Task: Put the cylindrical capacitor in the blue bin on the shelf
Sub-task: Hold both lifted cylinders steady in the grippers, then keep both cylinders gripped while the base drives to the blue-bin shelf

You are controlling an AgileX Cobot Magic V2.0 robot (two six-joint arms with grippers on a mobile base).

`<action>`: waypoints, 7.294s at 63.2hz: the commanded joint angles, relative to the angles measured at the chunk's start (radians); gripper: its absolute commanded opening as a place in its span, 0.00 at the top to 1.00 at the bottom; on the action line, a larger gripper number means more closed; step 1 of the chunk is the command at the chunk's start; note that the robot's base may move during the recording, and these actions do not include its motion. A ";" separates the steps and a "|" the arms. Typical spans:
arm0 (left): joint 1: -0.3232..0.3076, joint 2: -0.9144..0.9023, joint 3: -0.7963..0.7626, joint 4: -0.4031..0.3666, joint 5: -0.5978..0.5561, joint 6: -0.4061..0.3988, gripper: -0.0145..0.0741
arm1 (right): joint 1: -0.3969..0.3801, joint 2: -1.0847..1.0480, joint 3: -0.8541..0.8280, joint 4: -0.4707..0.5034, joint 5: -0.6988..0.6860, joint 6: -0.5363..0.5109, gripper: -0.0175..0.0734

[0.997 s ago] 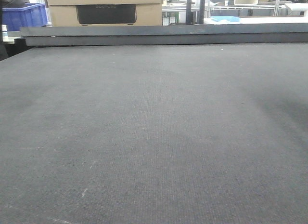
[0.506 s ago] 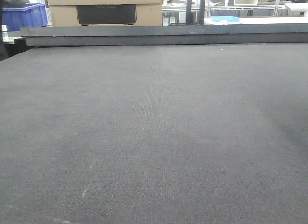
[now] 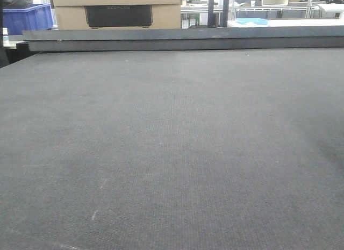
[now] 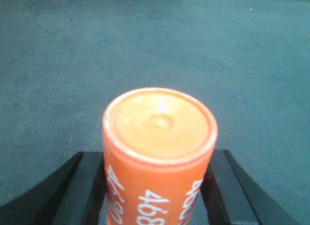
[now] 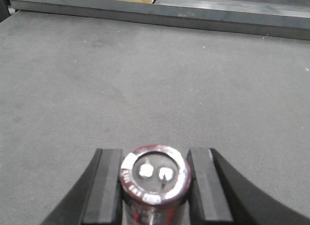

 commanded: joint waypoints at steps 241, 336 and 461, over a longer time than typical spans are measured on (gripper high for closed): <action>-0.005 -0.007 -0.010 0.000 -0.012 0.001 0.96 | -0.001 -0.003 -0.007 -0.012 -0.036 0.000 0.98; -0.005 -0.007 -0.010 0.000 -0.014 0.001 0.96 | -0.001 -0.003 -0.007 -0.012 -0.036 0.000 0.98; -0.005 -0.007 -0.010 0.002 -0.014 0.001 0.96 | -0.001 -0.003 -0.007 -0.012 -0.036 0.000 0.98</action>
